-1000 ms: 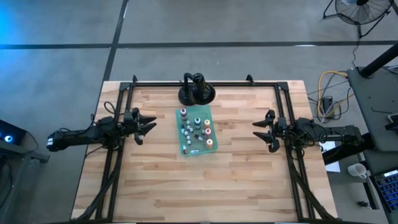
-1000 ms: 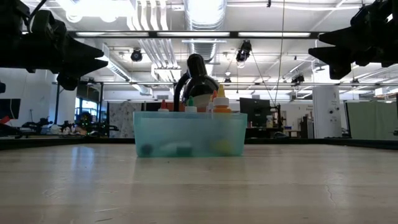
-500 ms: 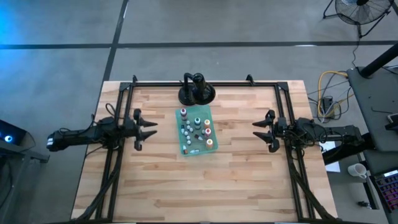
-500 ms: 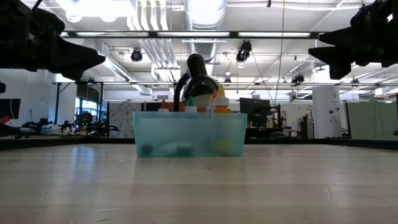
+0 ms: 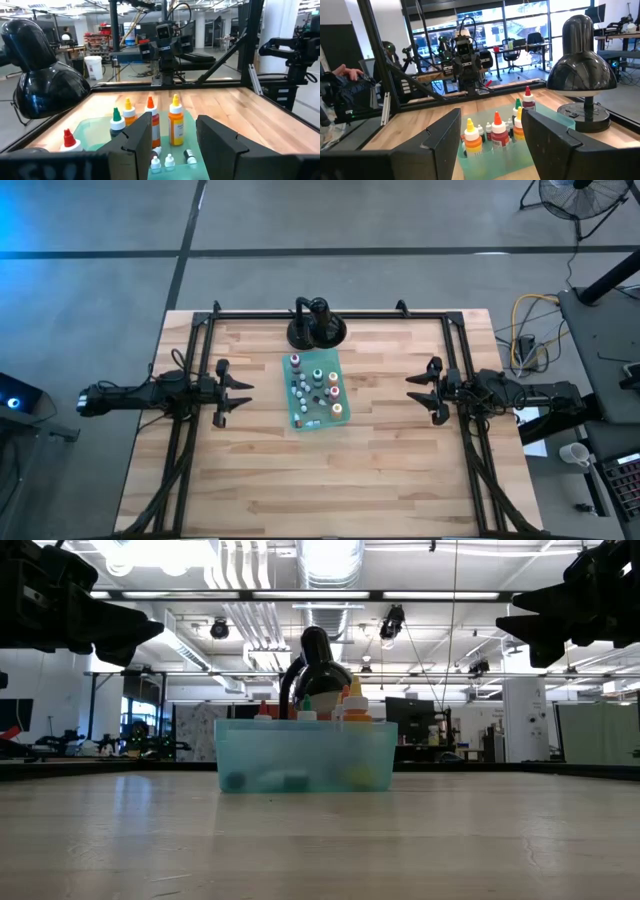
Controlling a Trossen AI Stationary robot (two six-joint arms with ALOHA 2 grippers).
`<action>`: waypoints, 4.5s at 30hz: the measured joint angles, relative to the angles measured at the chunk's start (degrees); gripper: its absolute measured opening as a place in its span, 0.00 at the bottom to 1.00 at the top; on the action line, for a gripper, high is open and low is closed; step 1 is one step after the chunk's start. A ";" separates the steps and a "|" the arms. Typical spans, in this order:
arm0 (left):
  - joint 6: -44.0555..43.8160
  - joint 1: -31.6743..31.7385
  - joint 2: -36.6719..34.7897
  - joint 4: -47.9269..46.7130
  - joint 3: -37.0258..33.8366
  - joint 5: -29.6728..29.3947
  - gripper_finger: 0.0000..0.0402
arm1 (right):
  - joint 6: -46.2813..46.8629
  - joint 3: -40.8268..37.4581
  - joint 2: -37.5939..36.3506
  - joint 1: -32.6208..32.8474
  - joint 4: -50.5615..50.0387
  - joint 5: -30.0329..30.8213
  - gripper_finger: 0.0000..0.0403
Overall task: Pick & Place food coloring
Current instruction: Return to Home Position
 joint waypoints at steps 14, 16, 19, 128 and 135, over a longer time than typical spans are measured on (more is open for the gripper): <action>-0.09 0.00 0.90 0.54 0.02 -0.11 0.31 | 0.00 0.00 0.00 0.00 0.00 0.00 0.50; -0.11 0.00 0.90 0.56 0.03 -0.11 0.31 | 0.00 0.00 0.00 0.00 0.00 0.00 0.50; -0.11 0.00 1.02 0.58 0.04 -0.11 0.31 | 0.00 0.00 0.00 0.00 0.00 0.00 0.50; -0.09 0.00 1.27 0.48 0.05 -0.07 0.31 | -8.87 0.00 -0.35 -6.05 -2.81 -15.04 0.50; -0.10 0.00 1.27 0.48 0.07 -0.07 0.31 | -8.94 0.00 -0.35 -6.05 -2.81 -15.05 0.50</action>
